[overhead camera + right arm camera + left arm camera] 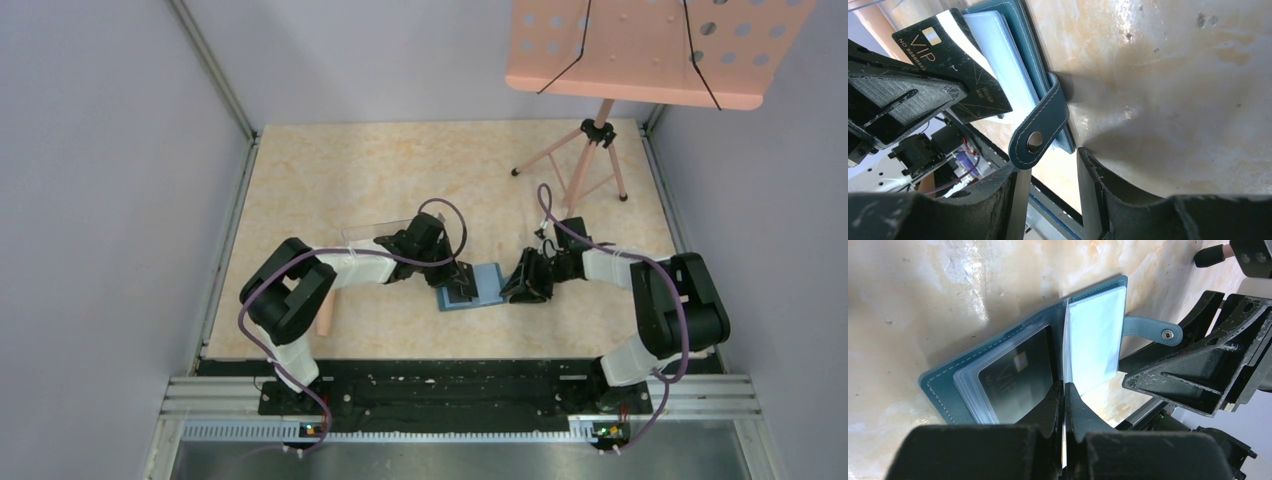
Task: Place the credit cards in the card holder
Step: Insert the credit card into the card slot.
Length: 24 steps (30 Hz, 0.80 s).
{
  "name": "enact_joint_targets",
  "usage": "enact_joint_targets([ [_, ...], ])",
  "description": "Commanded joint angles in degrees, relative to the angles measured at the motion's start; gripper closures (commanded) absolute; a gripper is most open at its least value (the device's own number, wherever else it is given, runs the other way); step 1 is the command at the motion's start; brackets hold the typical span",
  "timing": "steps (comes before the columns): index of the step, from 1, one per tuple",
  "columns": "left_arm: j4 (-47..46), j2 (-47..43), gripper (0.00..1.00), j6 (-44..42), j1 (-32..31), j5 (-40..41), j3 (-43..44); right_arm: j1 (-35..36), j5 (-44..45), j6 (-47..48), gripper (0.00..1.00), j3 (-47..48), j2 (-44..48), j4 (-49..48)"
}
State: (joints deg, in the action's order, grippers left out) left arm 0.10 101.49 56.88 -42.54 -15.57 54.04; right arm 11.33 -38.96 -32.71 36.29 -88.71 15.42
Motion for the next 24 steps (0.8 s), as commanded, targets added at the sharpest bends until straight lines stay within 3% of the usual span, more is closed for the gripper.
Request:
enact_joint_targets([
  [1, -1.2, 1.9, 1.0, -0.4, -0.5, -1.4, 1.3, -0.5, 0.4, -0.1, 0.62, 1.3, -1.4, -2.1],
  [15, -8.8, 2.7, 1.0, 3.2, -0.7, -5.9, -0.4, 0.4, 0.4, -0.6, 0.71, 0.8, -2.7, -3.4],
  [24, -0.6, 2.1, 1.0, 2.2, -0.7, -6.6, 1.3, 0.4, 0.4, -0.7, 0.74, 0.6, -2.7, -3.4],
])
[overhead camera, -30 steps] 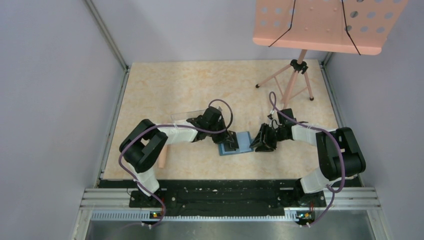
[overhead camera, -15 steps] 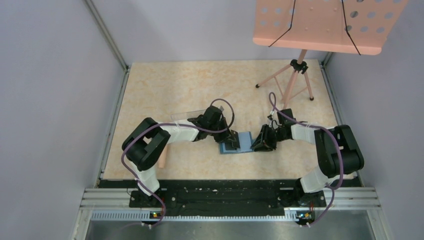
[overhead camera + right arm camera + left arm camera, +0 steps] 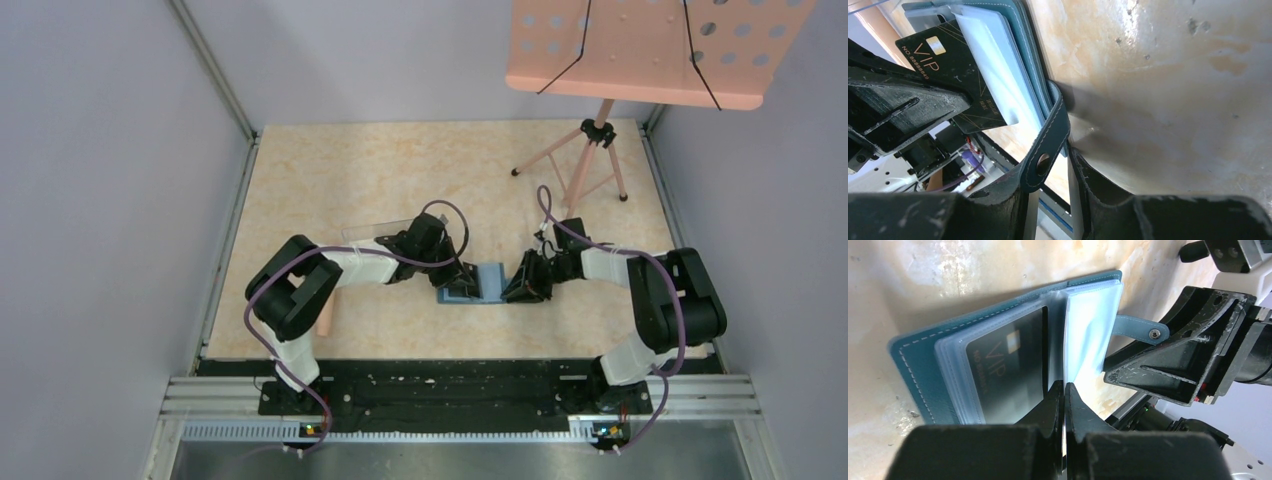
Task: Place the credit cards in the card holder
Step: Insert the credit card into the card slot.
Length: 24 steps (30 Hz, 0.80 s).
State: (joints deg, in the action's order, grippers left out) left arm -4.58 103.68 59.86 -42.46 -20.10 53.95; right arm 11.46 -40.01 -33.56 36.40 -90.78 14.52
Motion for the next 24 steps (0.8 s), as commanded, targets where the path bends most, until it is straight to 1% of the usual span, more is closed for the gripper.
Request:
enact_joint_targets([
  [1, 5.8, 0.2, 1.0, -1.2, -0.8, -2.2, 1.7, 0.3, 1.4, 0.2, 0.74, 0.5, -0.6, -2.5],
  [3, 6.9, 0.7, 1.0, -1.6, -0.9, -3.2, 2.3, 0.3, 1.4, 0.3, 0.74, 0.4, -0.6, -2.5],
  [11, 5.6, 3.4, 1.0, -1.6, -0.9, -7.1, 3.3, 0.3, 1.4, 0.3, 0.74, 0.3, -0.6, -2.6],
  [14, 6.7, 4.7, 1.0, -1.8, -0.9, -7.7, 4.0, 0.3, 1.3, 0.3, 0.74, 0.3, -0.6, -2.6],
  [17, 10.1, 5.4, 1.0, -2.8, -0.9, -6.6, 5.5, 0.3, 1.4, 0.3, 0.74, 0.3, -0.7, -2.6],
  [21, 16.4, 5.1, 0.8, -5.8, -1.2, -3.7, 8.4, 0.3, 1.3, 0.4, 0.74, 0.3, -0.7, -2.6],
  [24, 21.0, 4.6, 0.73, -8.5, -1.4, -1.4, 10.1, 0.3, 1.2, 0.4, 0.74, 0.4, -0.7, -2.5],
])
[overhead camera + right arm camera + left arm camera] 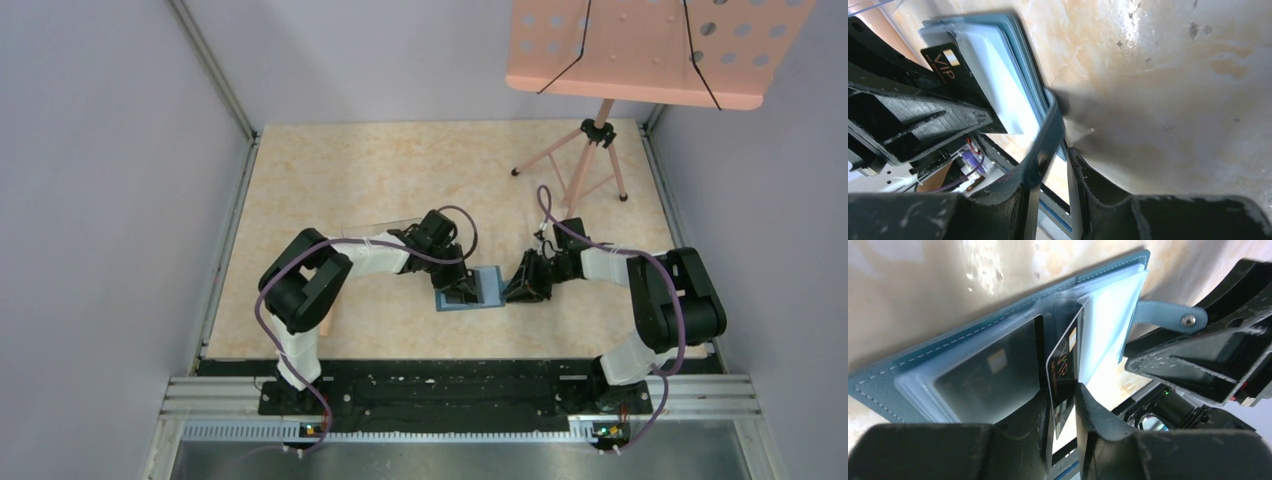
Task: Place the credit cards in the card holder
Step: Insert the credit card into the card slot.
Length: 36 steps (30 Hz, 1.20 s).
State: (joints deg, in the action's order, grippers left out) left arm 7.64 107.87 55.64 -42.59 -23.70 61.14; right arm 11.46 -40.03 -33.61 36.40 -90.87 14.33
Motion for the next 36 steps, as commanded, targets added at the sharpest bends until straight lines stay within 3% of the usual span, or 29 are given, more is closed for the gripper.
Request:
enact_joint_targets([
  [1, 9.5, 0.0, 0.71, -5.0, -1.4, 2.8, 3.3, 0.3, 1.3, 0.5, 0.74, 0.4, -0.6, -2.3],
  [5, 12.0, -0.5, 0.67, -6.2, -1.4, 4.6, 4.0, 0.3, 1.3, 0.7, 0.74, 0.4, -0.7, -2.2],
  [6, 12.4, -0.8, 0.62, -6.5, -1.4, 5.0, 4.1, 0.3, 1.3, 0.7, 0.74, 0.3, -0.7, -2.2],
  [7, 12.9, -0.9, 0.5, -6.7, -1.4, 5.4, 4.2, 0.3, 1.2, 0.7, 0.74, 0.3, -0.6, -2.2],
  [10, 13.3, -1.3, 0.42, -7.7, -1.4, 5.9, 4.7, 0.3, 1.2, 0.7, 0.74, 0.3, -0.6, -2.2],
  [17, 17.0, 1.4, 0.36, -9.5, -1.5, 6.3, 8.2, 0.3, 1.1, 0.7, 0.74, 0.3, -0.7, -2.2],
  [22, 25.6, 3.0, 0.36, -13.3, -2.0, 10.9, 13.1, 0.3, 1.0, 0.8, 0.74, 0.3, -0.8, -2.1],
  [36, 35.2, 0.7, 0.36, -19.8, -3.2, 18.9, 19.5, 0.3, 0.8, 1.0, 0.74, 0.6, -1.3, -2.2],
])
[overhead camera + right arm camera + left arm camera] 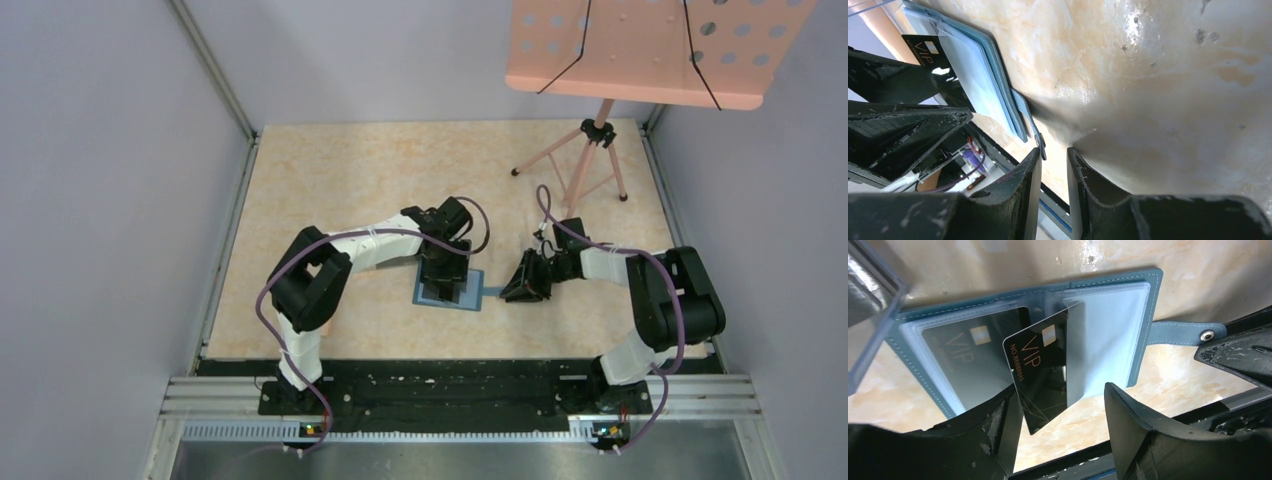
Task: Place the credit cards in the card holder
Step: Insert the credit card into the card slot.
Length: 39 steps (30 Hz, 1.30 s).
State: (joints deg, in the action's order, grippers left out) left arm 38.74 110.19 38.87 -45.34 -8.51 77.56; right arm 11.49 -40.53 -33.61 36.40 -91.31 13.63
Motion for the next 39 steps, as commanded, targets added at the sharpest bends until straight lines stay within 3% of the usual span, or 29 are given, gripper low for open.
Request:
enact_joint_targets([
  [1, 4.6, -1.5, 0.36, -3.3, -0.5, 3.9, 3.4, 0.3, 1.3, 1.0, 0.74, 0.6, -0.9, -1.5],
  [9, 6.4, -1.4, 0.38, -4.3, -0.8, 6.4, 3.3, 0.3, 0.8, 1.1, 0.75, 0.8, -1.3, -1.5],
  [22, 1.6, 2.1, 0.45, -3.1, -0.7, 1.1, 2.9, 1.9, 0.2, 0.8, 0.75, 1.8, -3.2, -1.9],
  [31, -4.4, 1.4, 0.57, -2.0, -0.8, -4.9, 2.8, 4.4, -0.3, -0.6, 0.75, 3.4, -5.4, -3.4],
  [39, -5.0, 2.4, 0.57, -2.8, -1.3, -5.7, 4.2, 6.4, -0.2, -1.8, 0.75, 5.3, -6.7, -4.2],
])
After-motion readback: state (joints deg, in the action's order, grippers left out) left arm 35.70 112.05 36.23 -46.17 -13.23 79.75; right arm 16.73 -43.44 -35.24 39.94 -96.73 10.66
